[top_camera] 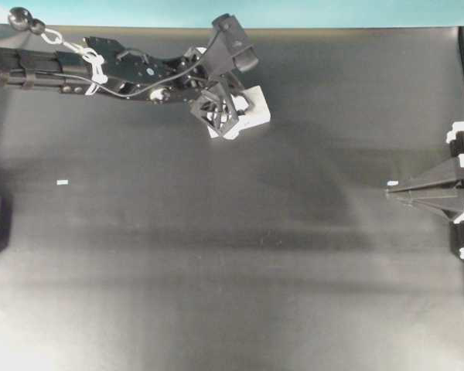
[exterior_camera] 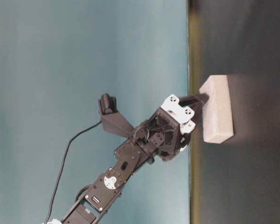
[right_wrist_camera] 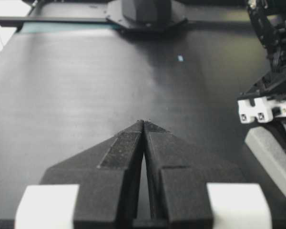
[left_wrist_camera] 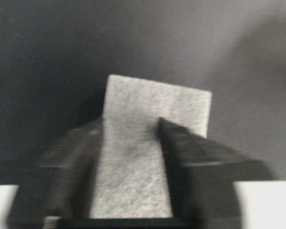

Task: Push the sponge with the left arm to wipe the table.
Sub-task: 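Press the left gripper on the sponge and begin pushing it, then push the sponge with the left gripper toward the near-left table area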

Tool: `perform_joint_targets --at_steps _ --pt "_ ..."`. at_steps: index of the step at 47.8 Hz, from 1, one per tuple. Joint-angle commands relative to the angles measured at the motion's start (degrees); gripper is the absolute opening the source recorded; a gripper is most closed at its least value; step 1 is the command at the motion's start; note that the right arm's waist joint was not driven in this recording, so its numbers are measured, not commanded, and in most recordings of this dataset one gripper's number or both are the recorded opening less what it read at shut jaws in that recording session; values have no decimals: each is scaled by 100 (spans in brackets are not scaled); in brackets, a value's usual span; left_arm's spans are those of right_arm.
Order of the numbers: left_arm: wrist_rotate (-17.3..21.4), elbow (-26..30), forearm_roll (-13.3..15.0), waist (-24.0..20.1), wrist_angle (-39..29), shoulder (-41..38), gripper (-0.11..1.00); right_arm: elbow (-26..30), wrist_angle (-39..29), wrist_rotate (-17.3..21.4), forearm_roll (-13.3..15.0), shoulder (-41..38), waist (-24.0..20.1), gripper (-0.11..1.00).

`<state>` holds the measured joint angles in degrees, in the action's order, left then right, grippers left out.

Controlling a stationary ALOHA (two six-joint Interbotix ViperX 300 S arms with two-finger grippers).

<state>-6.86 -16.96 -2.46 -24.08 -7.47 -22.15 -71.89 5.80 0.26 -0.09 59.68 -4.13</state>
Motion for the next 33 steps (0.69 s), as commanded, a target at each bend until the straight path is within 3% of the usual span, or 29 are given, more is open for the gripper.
perform_joint_targets --at_steps 1,7,21,33 --pt "9 -18 -18 105 -176 26 23 35 62 35 -9 -18 0 0" --pt "-9 -105 -18 176 -281 62 1 35 62 26 0 -18 0 0" --pt "-35 -483 -18 202 -299 404 0 26 70 26 -9 -18 0 0" --pt "-334 -984 -18 431 -308 756 0 26 62 9 -9 -18 0 0"
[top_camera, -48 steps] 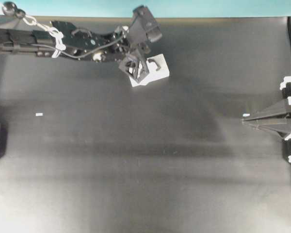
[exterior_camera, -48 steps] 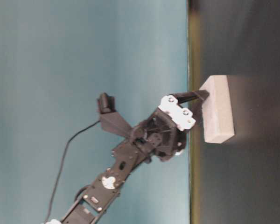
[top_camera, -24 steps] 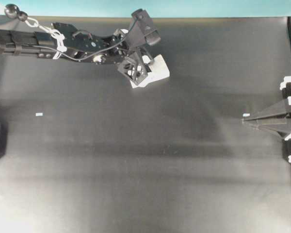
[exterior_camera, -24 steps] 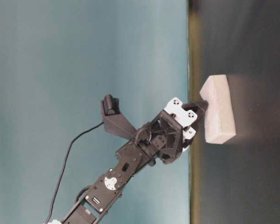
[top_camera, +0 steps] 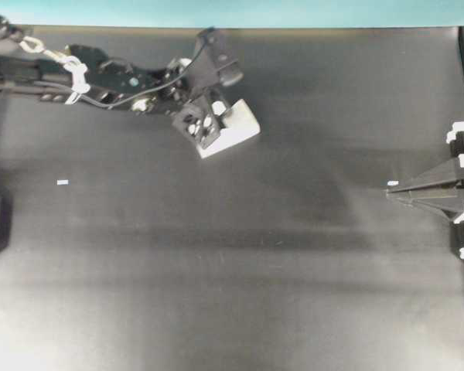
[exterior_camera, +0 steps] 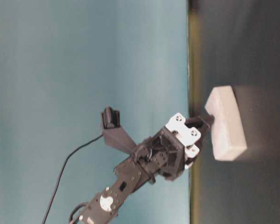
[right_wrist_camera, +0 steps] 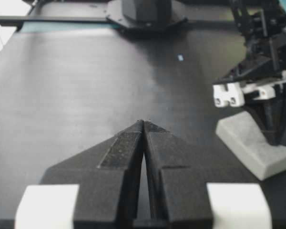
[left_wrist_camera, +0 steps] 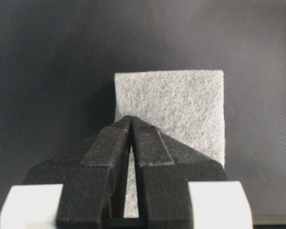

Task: Push the sponge with the left arm to wipe the table.
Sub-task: 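Push the sponge with the left gripper toward the near-left table area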

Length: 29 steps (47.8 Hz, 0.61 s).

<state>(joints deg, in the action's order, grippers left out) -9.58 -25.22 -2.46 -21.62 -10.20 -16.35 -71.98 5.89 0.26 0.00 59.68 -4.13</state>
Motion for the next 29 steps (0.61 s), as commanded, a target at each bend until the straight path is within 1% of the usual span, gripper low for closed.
perform_joint_targets --at_steps 1,5,17,29 --pt "-88 -202 -18 220 -26 211 0 35 62 0 -18 -18 0 0" --pt "-167 -387 -18 352 -9 343 0 26 62 -26 -9 -18 0 0" --pt "-492 -940 -18 940 26 756 0 26 53 -35 -18 0 0 0" --pt "-861 -1591 -18 1749 26 1292 0 9 62 -35 -18 26 0 0"
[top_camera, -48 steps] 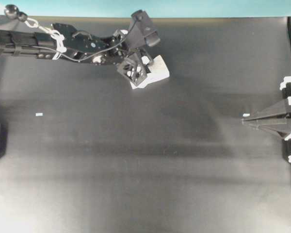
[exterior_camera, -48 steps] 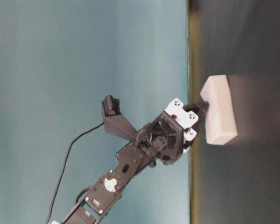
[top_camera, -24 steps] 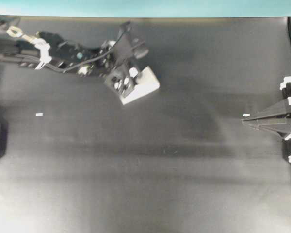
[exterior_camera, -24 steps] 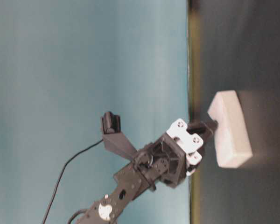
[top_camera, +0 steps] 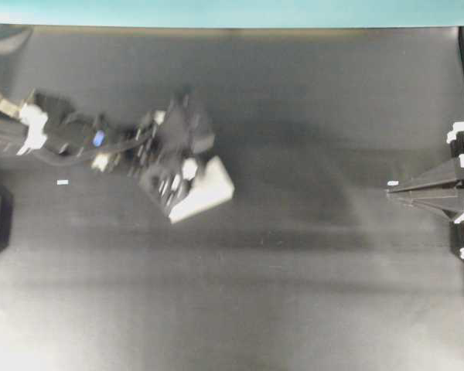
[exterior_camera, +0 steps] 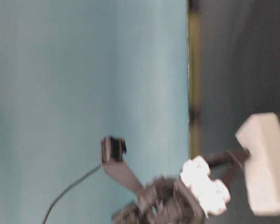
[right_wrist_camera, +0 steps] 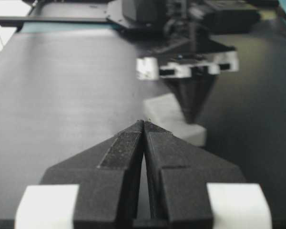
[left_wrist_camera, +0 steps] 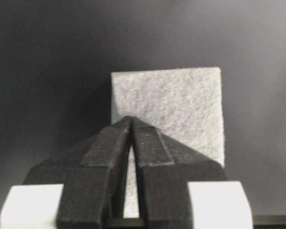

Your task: Push the sponge with the left arm to wipe the table.

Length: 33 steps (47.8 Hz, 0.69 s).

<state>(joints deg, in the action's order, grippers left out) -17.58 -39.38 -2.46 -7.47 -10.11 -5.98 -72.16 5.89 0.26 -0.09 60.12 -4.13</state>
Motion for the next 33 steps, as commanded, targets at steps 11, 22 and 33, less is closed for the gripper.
perform_joint_targets --at_steps 11,22,33 --pt "-255 -686 -18 1072 26 853 0 9 53 -35 0 26 0 0" --pt "-404 -1230 -18 1890 18 1266 0 0 62 -35 -9 62 0 0" --pt "-554 -1450 -18 2619 70 1327 0 -9 62 -35 -9 79 0 0"
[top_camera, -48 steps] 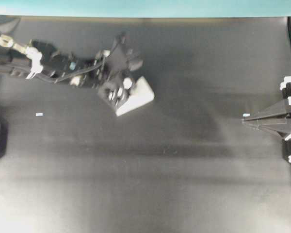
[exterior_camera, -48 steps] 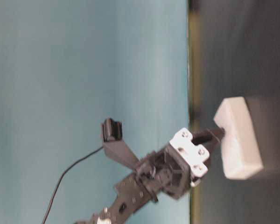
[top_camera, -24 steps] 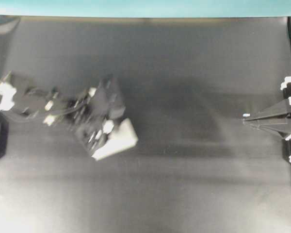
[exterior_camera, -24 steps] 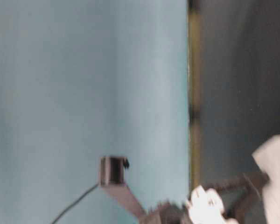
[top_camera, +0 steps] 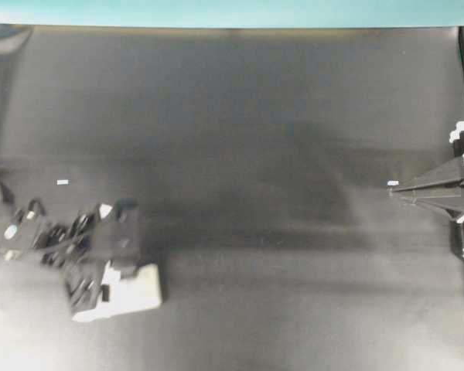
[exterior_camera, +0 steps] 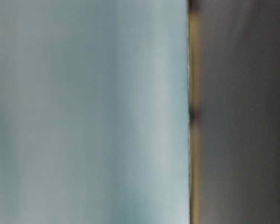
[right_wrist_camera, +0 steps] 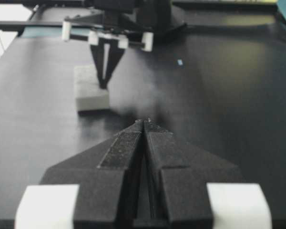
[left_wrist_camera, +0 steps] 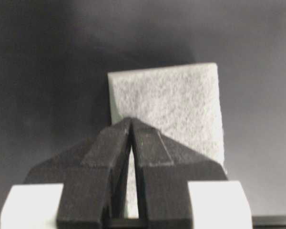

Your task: Push the sponge with the left arm to wipe the table.

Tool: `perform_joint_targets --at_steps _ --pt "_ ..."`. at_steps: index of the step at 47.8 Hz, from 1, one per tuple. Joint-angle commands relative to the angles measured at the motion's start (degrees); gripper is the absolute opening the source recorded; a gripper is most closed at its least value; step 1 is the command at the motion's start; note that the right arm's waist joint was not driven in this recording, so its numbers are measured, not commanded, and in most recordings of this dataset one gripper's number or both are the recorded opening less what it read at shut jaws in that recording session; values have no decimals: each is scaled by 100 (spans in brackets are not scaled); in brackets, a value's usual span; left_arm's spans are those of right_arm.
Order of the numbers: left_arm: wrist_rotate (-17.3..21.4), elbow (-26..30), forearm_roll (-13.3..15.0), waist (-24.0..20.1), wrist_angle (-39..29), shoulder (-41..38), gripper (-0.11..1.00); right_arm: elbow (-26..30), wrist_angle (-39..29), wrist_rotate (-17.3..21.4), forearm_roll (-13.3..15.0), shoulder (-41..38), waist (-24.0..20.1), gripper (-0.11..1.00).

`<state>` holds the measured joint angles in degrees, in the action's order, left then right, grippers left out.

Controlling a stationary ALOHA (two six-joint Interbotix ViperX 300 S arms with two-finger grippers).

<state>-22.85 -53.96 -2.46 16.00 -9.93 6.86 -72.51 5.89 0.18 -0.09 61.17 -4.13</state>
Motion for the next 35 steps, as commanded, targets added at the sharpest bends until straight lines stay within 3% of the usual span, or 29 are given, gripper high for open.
perform_joint_targets --at_steps 1,14,35 --pt "-35 9 -18 334 62 44 0 26 62 -26 0 -26 0 0" --pt "-44 97 -18 993 158 0 0 26 62 26 -9 -26 0 0" --pt "44 158 -18 976 211 -9 1 18 62 35 -9 -26 0 0"
